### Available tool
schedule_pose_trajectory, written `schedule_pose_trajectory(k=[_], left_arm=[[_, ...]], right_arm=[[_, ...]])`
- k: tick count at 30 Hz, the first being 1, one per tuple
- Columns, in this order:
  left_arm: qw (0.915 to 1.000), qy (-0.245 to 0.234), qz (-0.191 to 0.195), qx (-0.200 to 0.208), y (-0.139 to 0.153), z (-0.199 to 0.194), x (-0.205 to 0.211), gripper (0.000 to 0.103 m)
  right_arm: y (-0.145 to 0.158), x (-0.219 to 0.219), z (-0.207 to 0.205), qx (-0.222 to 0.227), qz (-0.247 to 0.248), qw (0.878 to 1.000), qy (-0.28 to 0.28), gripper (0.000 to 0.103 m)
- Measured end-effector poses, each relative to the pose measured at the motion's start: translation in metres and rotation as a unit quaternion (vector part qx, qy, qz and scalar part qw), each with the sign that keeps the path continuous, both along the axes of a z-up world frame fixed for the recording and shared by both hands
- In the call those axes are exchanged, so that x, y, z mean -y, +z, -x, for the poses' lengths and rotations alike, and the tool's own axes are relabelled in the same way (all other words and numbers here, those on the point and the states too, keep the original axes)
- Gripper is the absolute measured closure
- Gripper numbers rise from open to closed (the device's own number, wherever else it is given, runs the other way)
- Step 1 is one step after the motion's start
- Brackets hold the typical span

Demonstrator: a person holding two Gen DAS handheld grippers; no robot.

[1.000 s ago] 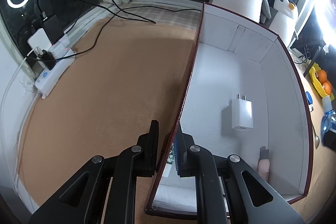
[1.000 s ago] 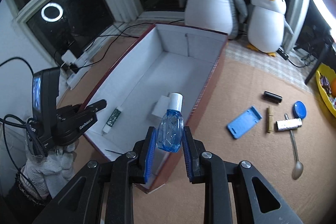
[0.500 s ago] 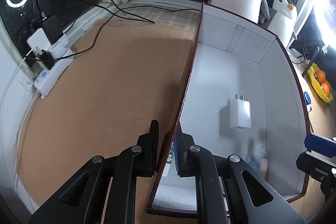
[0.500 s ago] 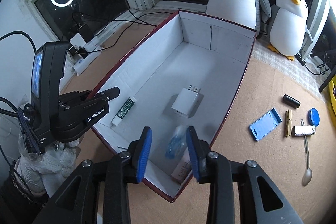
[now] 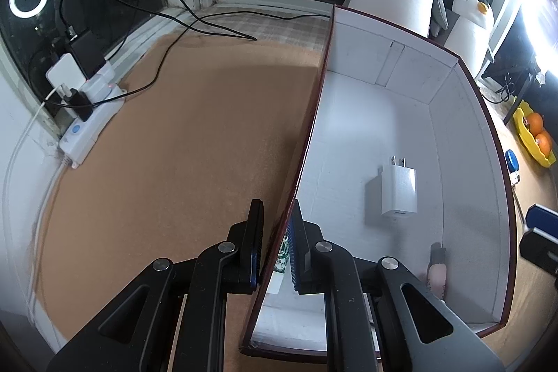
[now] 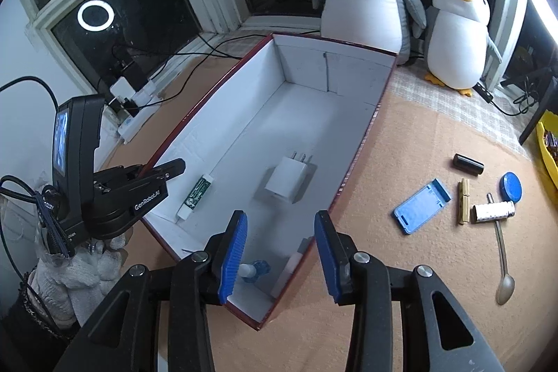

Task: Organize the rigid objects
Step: 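Move the right gripper over to the blue phone stand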

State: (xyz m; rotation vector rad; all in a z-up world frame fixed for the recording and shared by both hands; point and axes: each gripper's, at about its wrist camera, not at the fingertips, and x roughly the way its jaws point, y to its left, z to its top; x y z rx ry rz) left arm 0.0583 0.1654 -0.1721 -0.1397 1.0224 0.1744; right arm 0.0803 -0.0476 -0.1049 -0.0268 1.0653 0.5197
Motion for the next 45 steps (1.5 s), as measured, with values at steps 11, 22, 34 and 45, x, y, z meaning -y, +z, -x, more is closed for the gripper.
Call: schedule_pose_trajectory(k=[11,22,34,45], left_arm=[[0.9999,0.001,-0.014,-0.004,0.006,-0.002,0.005,0.091],[0.9995,0.009,-0.026,-0.012,0.007,-0.008,0.008,0.091],[0.9991,0.012,-0.031,-0.025,0.009,-0.014,0.011,0.087],[0.999,0.014,-0.032,-0.028,0.008,-0.017,0.012,0.086]], right_arm=[[-0.005,0.062,-0.014,0.002,-0.011,0.998,-0.059,0.066],[-0.038,0.129,-0.045,-0.039,-0.036,0.992,-0.111,0.052],[-0.09,0.122,-0.082,-0.134,-0.04,0.981,-0.134,0.052],[-0.119,0.13,-0.11,-0.195,-0.043,0.963,-0.18,0.052]])
